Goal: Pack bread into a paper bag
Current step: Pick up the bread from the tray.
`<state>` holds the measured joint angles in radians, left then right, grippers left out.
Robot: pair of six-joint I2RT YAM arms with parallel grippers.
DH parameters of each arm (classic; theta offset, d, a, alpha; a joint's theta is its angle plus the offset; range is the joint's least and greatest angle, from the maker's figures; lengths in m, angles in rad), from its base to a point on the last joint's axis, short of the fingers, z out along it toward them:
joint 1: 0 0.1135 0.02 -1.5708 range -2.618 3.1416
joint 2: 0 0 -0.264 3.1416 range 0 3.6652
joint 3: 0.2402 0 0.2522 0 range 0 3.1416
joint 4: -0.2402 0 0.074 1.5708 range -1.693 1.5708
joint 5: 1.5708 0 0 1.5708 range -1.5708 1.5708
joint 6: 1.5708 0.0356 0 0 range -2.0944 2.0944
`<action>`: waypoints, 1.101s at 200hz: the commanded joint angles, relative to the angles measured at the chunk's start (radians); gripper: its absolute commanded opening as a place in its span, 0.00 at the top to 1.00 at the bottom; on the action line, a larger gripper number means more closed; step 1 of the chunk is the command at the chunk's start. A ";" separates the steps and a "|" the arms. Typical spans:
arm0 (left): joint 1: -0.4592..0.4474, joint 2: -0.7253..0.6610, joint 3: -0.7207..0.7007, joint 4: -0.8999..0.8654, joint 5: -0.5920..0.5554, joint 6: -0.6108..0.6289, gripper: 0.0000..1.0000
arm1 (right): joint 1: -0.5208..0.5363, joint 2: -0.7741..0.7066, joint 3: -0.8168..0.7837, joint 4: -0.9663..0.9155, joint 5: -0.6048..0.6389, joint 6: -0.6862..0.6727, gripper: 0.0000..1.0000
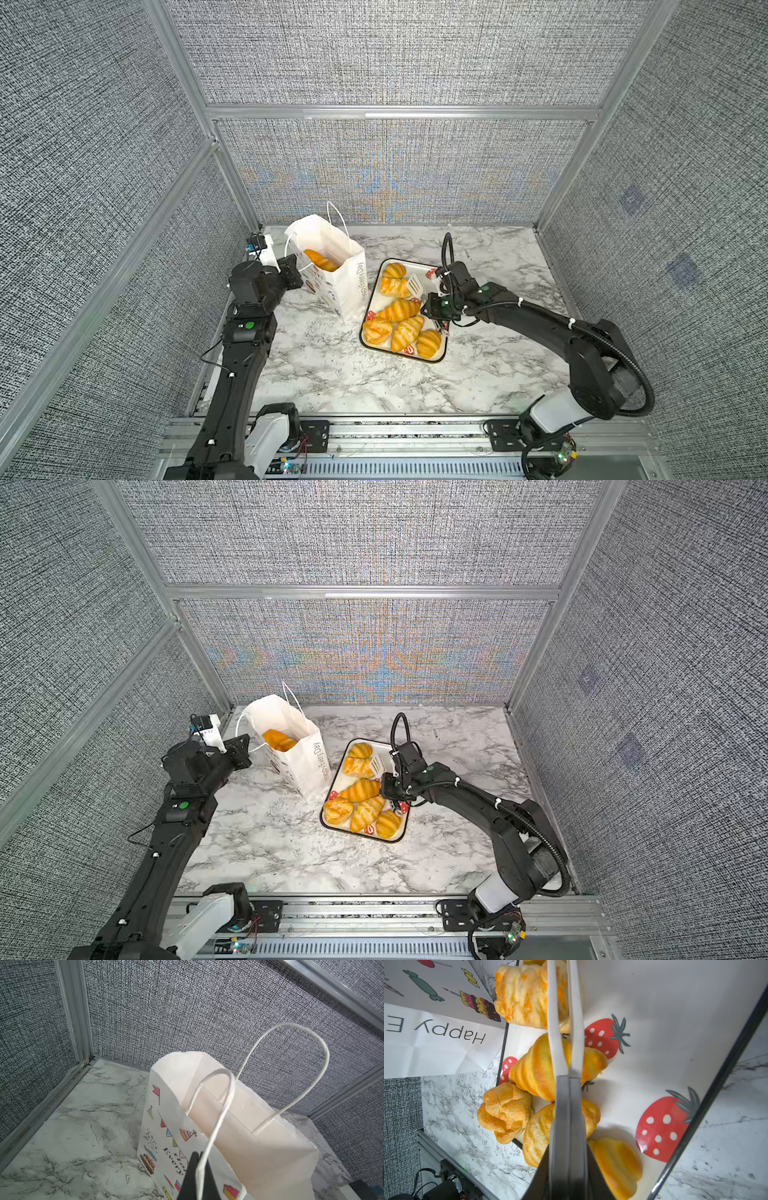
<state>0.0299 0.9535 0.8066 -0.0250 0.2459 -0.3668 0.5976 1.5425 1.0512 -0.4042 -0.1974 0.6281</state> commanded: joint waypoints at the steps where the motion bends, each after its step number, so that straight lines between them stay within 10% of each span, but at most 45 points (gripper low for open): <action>1: 0.002 0.004 -0.004 0.023 0.010 0.006 1.00 | 0.002 -0.025 0.012 -0.009 0.015 -0.010 0.81; 220: 0.007 0.005 -0.006 0.025 0.013 0.003 1.00 | 0.004 -0.248 0.215 -0.148 0.045 -0.054 0.83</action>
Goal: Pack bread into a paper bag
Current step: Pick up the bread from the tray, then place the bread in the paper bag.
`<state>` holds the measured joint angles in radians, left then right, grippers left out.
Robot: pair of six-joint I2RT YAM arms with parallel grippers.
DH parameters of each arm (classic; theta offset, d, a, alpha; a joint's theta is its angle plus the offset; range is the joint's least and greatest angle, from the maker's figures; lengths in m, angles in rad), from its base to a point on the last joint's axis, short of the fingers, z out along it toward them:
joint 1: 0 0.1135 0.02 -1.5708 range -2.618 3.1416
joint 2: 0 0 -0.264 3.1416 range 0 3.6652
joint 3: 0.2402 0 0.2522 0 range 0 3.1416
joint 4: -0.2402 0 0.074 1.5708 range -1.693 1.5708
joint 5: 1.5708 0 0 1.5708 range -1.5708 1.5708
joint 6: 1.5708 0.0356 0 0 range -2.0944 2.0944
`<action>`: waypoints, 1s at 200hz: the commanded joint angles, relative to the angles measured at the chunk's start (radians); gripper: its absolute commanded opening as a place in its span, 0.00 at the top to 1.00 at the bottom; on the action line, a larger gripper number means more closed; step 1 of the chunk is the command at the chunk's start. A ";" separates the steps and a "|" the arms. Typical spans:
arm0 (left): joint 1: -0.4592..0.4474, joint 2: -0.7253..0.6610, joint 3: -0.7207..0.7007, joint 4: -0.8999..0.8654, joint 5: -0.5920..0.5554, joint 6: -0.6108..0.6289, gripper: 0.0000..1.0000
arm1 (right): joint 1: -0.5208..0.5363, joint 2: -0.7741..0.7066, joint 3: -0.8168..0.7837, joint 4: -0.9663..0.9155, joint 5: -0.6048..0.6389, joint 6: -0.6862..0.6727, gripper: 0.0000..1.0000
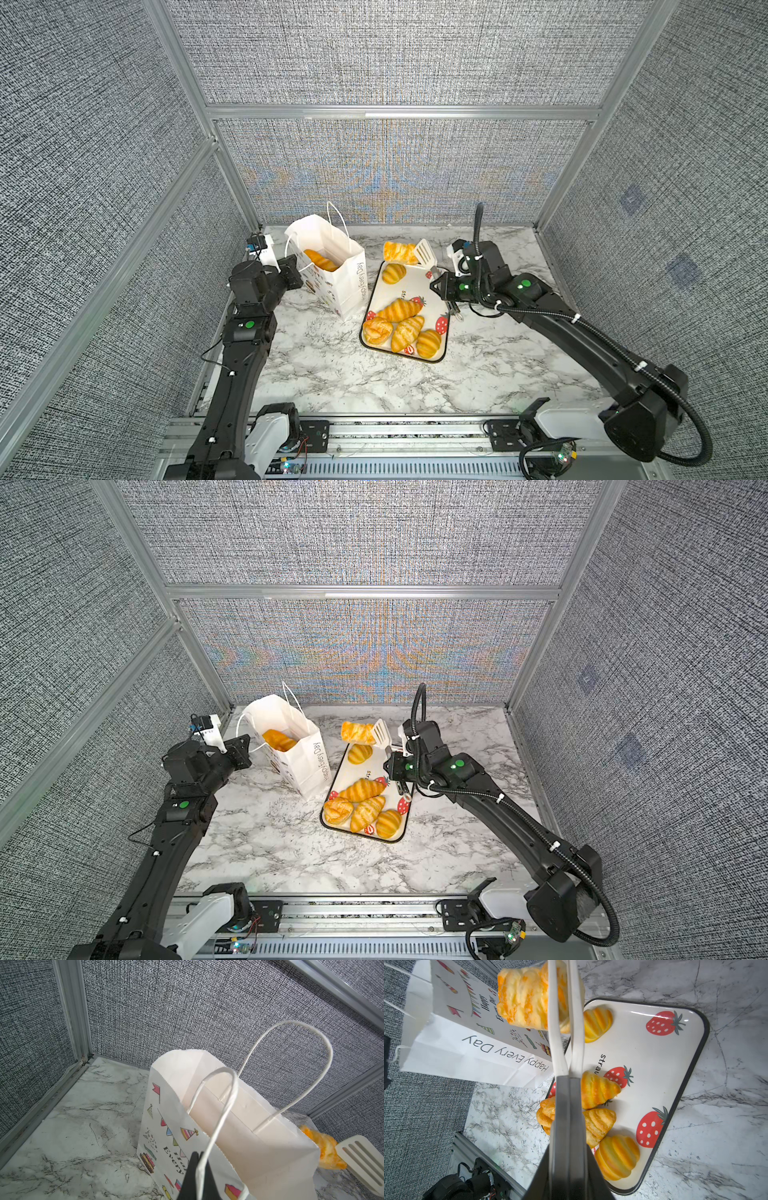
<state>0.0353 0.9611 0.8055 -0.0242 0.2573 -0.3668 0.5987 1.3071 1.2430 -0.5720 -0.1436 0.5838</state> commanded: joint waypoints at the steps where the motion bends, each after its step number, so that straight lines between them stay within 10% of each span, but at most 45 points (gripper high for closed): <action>1: 0.002 -0.003 -0.004 0.024 0.001 0.003 1.00 | 0.002 -0.012 0.023 0.019 -0.009 -0.010 0.83; 200: 0.002 -0.005 -0.006 0.027 -0.001 0.003 1.00 | 0.158 -0.008 0.140 0.255 -0.108 -0.010 0.82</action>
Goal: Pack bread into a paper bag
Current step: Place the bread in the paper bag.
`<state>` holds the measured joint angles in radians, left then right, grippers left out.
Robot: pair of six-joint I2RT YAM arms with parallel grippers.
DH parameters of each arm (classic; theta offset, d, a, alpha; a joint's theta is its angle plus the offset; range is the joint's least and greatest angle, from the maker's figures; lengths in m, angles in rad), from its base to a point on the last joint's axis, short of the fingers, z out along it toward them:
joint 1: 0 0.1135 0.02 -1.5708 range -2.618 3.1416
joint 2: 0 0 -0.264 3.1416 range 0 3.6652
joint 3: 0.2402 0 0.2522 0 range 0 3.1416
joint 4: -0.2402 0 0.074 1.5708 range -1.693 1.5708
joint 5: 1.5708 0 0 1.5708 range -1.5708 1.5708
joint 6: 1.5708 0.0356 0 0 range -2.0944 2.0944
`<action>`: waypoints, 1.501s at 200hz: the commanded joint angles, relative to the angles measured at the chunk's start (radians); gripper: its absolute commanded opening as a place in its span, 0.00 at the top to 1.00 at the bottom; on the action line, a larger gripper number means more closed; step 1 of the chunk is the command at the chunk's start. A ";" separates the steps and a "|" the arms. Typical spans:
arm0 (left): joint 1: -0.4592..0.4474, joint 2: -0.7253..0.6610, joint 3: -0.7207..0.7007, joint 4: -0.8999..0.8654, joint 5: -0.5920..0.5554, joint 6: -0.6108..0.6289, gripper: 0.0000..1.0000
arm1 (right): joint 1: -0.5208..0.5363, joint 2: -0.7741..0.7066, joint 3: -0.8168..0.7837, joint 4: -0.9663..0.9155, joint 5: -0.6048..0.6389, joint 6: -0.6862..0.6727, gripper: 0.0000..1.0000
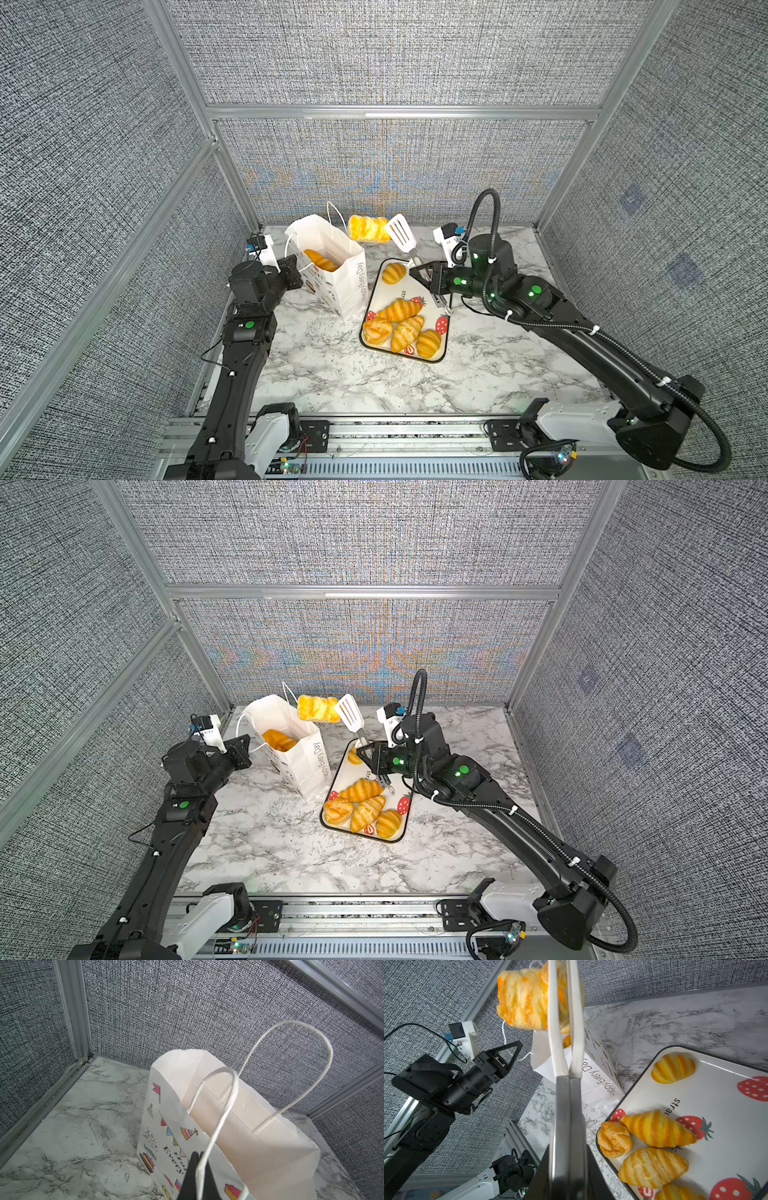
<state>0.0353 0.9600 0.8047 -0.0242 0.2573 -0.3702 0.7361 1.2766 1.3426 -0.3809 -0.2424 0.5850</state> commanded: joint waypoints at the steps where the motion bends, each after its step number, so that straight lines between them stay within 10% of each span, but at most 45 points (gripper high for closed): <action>1: 0.002 -0.004 -0.005 0.026 -0.001 0.007 1.00 | 0.022 0.025 0.041 0.063 -0.009 -0.012 0.82; 300: 0.003 -0.009 -0.005 0.025 -0.003 0.008 1.00 | 0.089 0.317 0.126 0.179 -0.074 0.092 0.82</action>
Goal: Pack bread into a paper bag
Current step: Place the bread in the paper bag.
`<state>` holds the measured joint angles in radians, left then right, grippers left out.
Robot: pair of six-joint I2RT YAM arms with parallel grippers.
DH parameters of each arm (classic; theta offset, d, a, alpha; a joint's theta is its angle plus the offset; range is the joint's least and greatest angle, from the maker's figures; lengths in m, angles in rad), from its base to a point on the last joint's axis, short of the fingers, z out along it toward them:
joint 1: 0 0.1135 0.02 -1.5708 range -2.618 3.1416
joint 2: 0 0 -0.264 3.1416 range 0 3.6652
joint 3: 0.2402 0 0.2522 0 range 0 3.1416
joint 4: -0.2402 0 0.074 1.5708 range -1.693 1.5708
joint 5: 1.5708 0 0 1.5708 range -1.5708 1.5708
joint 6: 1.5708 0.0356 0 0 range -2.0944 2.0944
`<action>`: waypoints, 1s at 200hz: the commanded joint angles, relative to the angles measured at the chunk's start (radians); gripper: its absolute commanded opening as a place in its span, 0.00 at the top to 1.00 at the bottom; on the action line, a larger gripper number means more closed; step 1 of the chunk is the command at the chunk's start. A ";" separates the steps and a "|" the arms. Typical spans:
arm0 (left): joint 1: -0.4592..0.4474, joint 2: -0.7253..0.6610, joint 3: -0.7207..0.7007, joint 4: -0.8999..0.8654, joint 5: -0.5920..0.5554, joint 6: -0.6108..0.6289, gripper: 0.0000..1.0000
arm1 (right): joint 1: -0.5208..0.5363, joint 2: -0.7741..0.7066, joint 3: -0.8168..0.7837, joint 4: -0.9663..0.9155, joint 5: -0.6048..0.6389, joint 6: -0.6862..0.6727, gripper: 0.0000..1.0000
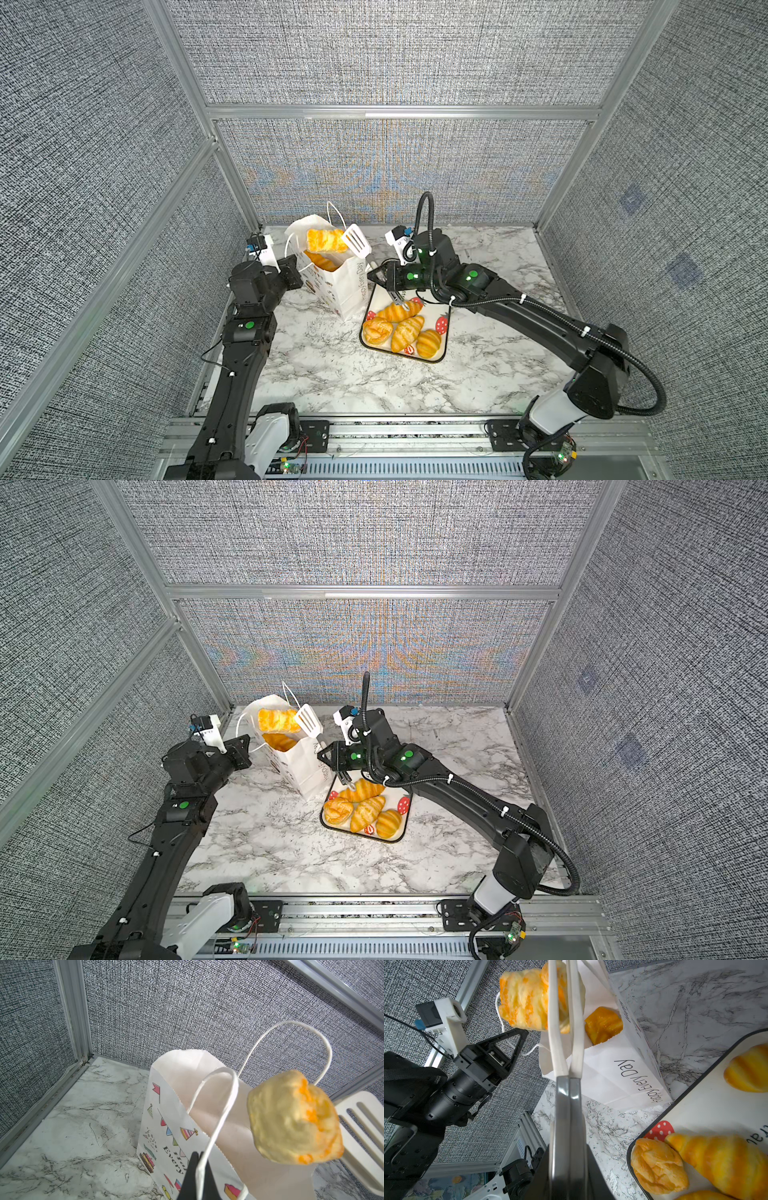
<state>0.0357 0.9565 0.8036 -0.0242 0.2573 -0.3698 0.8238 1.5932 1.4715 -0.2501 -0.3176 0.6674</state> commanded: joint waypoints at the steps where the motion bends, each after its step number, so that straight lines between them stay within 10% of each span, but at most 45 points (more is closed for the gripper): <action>1: 0.002 -0.005 -0.004 0.025 -0.003 0.008 1.00 | 0.001 0.000 -0.003 0.048 0.002 0.010 0.82; 200: 0.001 -0.004 -0.004 0.026 -0.001 0.006 1.00 | -0.008 -0.019 -0.024 0.029 0.011 0.007 0.62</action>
<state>0.0353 0.9531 0.8036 -0.0246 0.2573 -0.3698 0.8173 1.5852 1.4376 -0.2508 -0.3103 0.6781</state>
